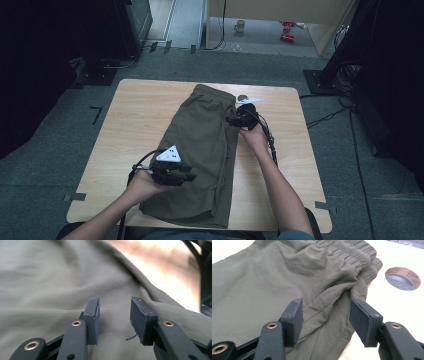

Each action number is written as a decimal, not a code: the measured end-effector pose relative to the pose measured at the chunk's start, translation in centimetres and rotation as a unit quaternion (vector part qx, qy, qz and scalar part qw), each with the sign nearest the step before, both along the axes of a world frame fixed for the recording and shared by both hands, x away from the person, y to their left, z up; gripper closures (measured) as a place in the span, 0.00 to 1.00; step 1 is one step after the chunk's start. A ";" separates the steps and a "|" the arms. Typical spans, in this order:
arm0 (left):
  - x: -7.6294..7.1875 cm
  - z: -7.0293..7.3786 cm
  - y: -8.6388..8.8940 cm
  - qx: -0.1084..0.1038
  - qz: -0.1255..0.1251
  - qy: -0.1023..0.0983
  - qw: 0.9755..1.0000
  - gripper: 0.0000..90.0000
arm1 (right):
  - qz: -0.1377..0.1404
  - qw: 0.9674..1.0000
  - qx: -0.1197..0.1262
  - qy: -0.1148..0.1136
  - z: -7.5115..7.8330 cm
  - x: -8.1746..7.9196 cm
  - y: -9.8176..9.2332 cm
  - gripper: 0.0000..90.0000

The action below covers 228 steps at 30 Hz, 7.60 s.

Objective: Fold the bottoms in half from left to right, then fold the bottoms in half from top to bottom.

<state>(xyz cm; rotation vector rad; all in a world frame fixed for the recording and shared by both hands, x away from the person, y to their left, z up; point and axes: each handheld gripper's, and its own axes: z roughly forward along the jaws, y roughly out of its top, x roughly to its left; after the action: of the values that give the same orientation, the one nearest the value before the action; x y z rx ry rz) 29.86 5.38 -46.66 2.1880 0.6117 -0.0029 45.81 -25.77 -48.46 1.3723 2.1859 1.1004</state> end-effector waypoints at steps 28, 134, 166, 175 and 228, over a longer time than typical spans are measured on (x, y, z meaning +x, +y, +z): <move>10.2 1.0 2.3 0.003 0.075 -0.020 0.997 0.52 | 0.015 1.000 0.018 -0.008 2.6 -3.5 0.1 0.39; 21.7 -3.8 0.4 0.036 0.174 0.034 0.983 0.88 | -0.019 1.000 0.006 0.024 -2.8 3.7 2.8 0.96; 21.6 7.1 2.7 -0.071 0.185 -0.068 0.978 0.94 | 0.001 0.997 -0.002 -0.079 10.9 4.4 2.8 0.96; 17.6 5.5 3.2 -0.035 0.154 -0.066 0.985 0.94 | 0.042 0.997 -0.012 -0.059 8.3 0.3 3.2 0.95; 7.3 -0.4 4.8 -0.007 0.112 0.018 0.994 0.76 | 0.095 0.995 0.016 0.006 2.0 -9.7 0.8 0.73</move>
<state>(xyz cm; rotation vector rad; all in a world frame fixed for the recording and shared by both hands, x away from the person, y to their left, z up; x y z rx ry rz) 37.14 10.18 -47.03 2.0999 0.8719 0.0706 36.16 -24.98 -46.51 1.2059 2.3557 1.2017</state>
